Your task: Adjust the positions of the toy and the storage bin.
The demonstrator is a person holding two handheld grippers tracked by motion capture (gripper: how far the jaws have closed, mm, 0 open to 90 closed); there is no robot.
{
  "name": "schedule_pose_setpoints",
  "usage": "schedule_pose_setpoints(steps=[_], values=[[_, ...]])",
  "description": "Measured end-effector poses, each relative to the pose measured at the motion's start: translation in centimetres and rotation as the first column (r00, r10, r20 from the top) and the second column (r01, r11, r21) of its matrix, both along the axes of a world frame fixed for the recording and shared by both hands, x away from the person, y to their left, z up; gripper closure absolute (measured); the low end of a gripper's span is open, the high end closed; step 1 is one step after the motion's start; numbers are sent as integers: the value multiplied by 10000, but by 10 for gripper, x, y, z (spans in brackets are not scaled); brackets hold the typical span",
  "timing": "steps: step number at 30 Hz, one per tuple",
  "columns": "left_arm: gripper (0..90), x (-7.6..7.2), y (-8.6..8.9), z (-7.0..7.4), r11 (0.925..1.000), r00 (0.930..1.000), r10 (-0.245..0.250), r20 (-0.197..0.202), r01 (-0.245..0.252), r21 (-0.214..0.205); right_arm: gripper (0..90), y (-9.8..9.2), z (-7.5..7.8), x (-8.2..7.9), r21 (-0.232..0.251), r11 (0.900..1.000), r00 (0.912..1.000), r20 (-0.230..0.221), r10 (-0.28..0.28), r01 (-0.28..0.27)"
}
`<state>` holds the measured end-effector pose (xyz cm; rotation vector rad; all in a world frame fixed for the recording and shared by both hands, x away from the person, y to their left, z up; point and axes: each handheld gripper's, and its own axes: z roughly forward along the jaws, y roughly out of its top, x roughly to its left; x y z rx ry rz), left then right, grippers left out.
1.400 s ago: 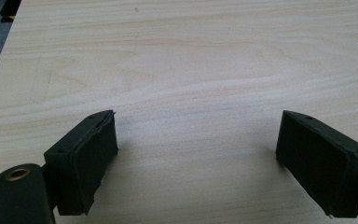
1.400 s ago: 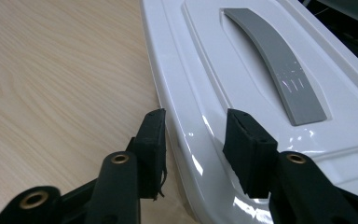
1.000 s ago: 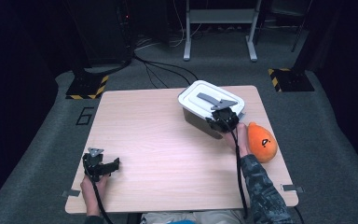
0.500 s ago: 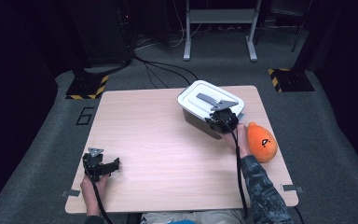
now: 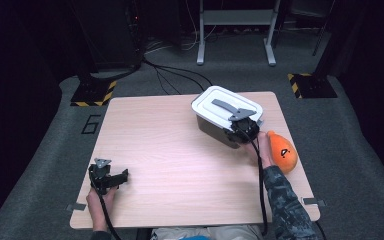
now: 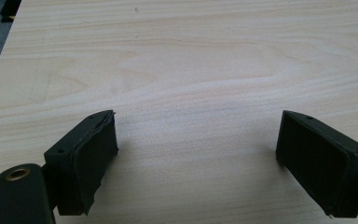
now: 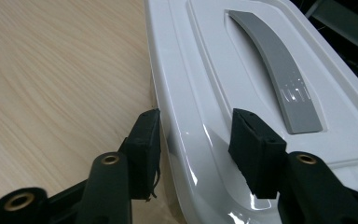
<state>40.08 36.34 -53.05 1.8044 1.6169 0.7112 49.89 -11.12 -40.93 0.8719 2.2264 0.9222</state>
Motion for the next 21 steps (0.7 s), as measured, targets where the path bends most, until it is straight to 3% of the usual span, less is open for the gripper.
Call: schedule_pose_setpoints(steps=[8, 21], values=[[121, 0, 0, 0, 10000, 10000, 1, 0, -1, -1, 681, 1, -1, -6, 231, 9993, 9992, 289, 271, -277], [121, 0, 0, 0, 10000, 10000, 0, 1, 0, 0, 706, 12, -1, -8, 858, 9962, 9999, -11, -119, 119]])
